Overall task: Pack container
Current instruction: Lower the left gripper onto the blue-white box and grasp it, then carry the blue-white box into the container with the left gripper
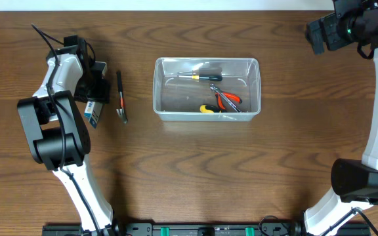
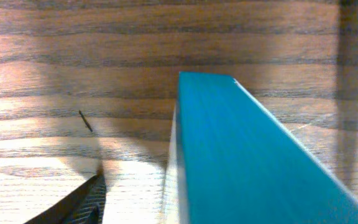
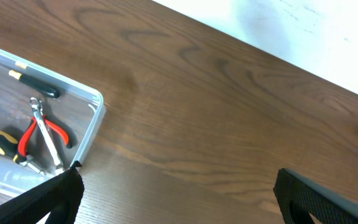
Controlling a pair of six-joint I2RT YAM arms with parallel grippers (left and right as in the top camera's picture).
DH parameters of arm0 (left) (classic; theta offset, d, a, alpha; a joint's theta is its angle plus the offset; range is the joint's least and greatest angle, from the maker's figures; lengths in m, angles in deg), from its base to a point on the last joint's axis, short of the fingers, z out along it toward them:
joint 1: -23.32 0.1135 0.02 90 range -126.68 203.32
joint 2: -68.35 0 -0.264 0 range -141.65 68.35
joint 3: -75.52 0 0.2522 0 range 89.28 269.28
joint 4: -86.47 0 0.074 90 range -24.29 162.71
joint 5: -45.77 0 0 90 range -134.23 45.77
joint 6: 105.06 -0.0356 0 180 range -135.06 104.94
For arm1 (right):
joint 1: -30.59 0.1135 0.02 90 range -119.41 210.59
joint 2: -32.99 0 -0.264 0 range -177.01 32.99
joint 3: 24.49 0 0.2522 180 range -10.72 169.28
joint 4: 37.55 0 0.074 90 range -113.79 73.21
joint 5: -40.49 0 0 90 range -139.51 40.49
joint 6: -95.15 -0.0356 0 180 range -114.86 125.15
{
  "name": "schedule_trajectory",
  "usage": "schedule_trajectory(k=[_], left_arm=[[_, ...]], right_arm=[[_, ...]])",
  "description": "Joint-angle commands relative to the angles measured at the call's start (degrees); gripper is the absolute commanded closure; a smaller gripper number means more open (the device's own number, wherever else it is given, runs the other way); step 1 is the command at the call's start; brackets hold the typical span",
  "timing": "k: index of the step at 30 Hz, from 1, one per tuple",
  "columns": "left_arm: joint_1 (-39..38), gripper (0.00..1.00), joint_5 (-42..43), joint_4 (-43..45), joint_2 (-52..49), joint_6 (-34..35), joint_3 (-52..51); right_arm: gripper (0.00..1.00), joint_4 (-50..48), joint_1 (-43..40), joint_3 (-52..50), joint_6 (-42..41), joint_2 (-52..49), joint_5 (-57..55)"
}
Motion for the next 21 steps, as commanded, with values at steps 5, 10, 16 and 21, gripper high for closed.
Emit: schedule_trajectory(k=[5,10,16,21], left_arm=[[0.11,0.48,1.51,-0.87,-1.31,0.15,-1.88],[0.11,0.54,1.49,-0.85,-1.31,0.15,-1.86],[0.11,0.58,1.49,-1.11,-1.29,0.15,-1.86],[0.11,0.67,1.49,-1.6,-1.22,0.15,-1.86]], right_arm=[[0.01,0.13,-0.15,-0.15,-1.03,-0.24,-0.37],[0.01,0.11,-0.15,-0.15,-1.01,-0.24,-0.37],[0.01,0.11,-0.15,-0.15,-1.01,-0.24,-0.37],[0.01,0.11,-0.15,-0.15,-1.01,-0.24,-0.37]])
